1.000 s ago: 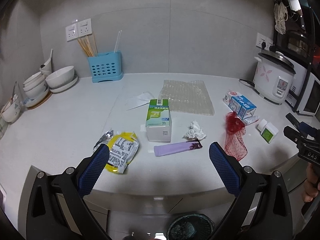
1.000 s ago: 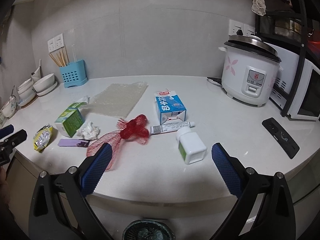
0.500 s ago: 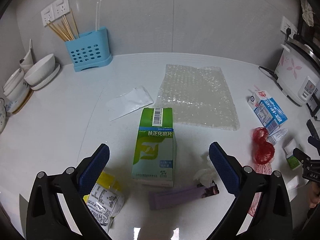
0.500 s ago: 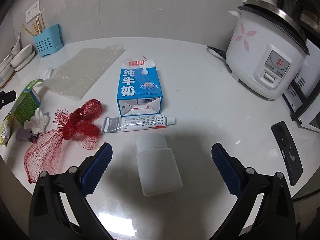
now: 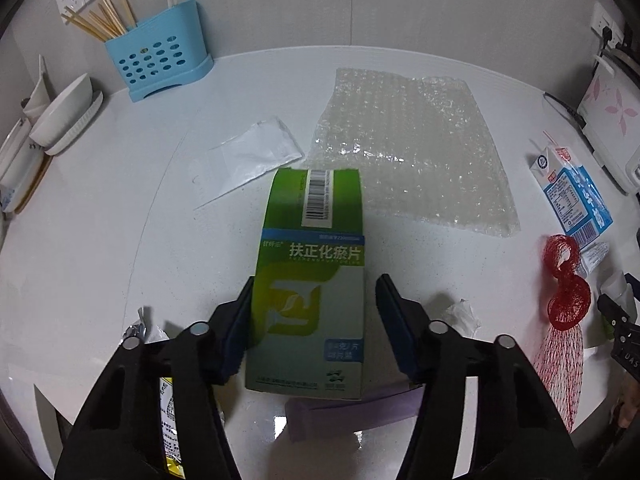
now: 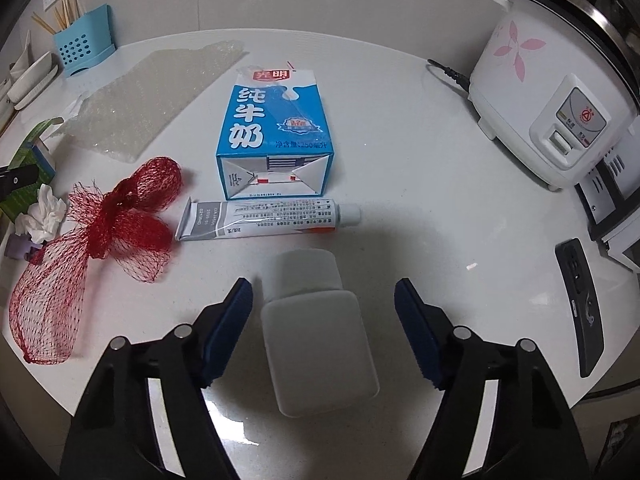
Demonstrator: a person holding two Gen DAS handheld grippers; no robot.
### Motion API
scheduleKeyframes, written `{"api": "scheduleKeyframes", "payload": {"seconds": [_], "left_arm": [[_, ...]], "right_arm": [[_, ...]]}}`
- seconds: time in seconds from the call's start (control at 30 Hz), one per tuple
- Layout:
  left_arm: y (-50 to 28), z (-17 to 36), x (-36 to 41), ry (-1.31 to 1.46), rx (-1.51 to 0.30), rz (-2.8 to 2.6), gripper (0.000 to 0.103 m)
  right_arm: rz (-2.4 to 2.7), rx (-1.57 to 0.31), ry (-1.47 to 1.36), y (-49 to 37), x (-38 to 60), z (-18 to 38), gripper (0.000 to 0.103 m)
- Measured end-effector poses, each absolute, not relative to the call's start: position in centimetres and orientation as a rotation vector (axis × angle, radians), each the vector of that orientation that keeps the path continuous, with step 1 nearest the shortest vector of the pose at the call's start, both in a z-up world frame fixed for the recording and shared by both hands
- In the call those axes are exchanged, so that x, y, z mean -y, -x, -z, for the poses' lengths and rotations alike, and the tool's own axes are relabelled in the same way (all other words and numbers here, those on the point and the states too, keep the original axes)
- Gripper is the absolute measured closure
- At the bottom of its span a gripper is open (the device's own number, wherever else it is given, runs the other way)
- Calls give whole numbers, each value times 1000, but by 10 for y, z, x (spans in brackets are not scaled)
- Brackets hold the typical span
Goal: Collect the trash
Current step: 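Grasp the white plastic bottle with the right tool while the left tool grasps the green medicine box, then carry the bottle and box down over the trash bin with both tools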
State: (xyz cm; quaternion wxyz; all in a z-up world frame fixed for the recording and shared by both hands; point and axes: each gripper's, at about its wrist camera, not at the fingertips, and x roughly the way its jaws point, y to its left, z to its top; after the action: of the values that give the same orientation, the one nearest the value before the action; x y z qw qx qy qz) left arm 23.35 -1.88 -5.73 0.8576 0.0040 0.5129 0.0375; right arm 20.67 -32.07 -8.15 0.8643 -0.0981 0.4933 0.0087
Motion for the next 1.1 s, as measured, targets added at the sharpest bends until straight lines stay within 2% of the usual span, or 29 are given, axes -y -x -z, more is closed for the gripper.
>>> {"api": "scheduleKeyframes", "payload": {"seconds": [0.07,0.13,0.6,1.1], "left_arm": [[-232,57,20,-9,-1078,-75,54],[-232,56,20,3,-1080,-78,56],[-194,22,17,13,-967,-73,57],[-75,-26,34,59,-748,27,57]], "right_arm": [[-23,-1047,199,-206,320,82,53],[-40,-1061,184,-206,319,83,58],[-29,-982,131,-183,315,59,62],[-106,-734,53,-91,291,17,63]]}}
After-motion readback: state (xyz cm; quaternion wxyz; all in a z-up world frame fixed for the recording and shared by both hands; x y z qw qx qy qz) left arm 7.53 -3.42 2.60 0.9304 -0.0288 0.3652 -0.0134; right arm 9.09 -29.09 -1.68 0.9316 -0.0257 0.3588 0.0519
